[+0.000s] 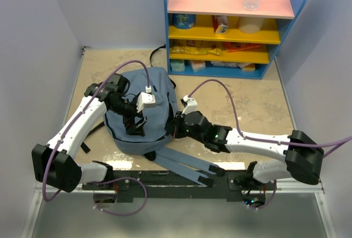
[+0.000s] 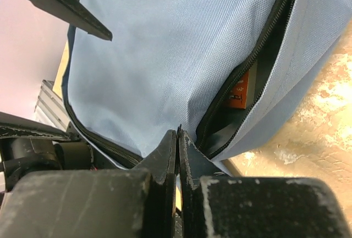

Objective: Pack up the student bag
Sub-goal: Zip the student bag at the center of the board.

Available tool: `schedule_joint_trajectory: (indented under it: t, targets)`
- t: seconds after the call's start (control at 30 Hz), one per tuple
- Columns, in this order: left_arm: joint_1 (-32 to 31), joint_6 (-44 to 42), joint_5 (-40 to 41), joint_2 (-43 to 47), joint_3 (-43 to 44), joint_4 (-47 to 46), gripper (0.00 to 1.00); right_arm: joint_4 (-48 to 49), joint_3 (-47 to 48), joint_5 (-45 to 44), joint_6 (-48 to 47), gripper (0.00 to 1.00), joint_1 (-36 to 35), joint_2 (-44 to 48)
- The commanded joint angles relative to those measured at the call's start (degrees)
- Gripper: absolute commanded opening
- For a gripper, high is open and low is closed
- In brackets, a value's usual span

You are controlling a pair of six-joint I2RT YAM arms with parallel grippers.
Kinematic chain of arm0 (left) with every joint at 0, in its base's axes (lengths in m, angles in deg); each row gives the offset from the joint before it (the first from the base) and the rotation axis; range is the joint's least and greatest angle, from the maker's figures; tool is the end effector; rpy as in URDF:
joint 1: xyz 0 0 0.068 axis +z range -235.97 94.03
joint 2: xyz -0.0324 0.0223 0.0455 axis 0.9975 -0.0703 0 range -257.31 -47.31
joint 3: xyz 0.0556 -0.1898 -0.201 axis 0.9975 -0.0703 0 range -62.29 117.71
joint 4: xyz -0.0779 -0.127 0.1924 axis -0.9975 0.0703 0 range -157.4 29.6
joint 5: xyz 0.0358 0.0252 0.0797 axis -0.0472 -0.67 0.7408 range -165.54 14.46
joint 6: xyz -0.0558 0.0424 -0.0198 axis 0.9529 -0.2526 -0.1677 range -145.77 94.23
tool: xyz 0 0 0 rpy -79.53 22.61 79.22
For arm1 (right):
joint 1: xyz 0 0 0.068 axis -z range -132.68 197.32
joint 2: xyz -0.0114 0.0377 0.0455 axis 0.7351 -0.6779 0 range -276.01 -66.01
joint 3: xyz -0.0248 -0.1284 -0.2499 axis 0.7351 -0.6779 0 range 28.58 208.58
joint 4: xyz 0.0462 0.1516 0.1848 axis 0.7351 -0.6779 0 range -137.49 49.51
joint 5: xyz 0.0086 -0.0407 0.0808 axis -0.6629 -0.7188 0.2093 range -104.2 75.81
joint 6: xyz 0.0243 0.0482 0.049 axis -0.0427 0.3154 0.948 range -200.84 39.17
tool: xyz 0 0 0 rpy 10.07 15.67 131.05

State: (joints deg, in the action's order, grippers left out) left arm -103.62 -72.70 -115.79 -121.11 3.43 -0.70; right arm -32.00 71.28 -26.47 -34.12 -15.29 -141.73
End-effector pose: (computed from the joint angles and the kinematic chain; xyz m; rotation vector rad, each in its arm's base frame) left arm 0.1854 -0.1001 0.2878 1.4924 2.1237 -0.8317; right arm 0.1475 0.2565 0.2505 -0.1488 2.1312 0.9851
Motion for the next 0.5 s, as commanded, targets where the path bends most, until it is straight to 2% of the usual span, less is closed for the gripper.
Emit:
schedule_joint_trajectory:
  t: [0.0, 0.07, 0.1, 0.3, 0.47]
  targets:
    - [-1.15, 2.19, -2.37, 0.76, -0.5, -2.7, 1.0, 2.84, -0.95, -1.0, 0.92, 0.0, -0.14, 2.59]
    - [-2.99, 5.25, -3.69, 0.5, -0.67, -4.9, 1.0, 3.2, -0.78, -2.23, -0.04, 0.0, -0.23, 3.12]
    - [-5.88, 6.41, -3.52, 0.5, -1.11, -5.95, 1.0, 3.11, 0.1, -2.32, -0.48, 0.0, -0.15, 3.04]
    - [-15.65, 13.71, 2.53, 0.59, -6.82, -13.08, 1.0, 2.58, 3.26, -3.37, -3.48, 0.0, -0.06, 0.4]
    - [-15.84, 17.14, 6.68, 1.82, -9.2, -17.74, 1.0, 2.41, 3.71, -4.16, -3.39, 0.0, -0.14, 0.13]
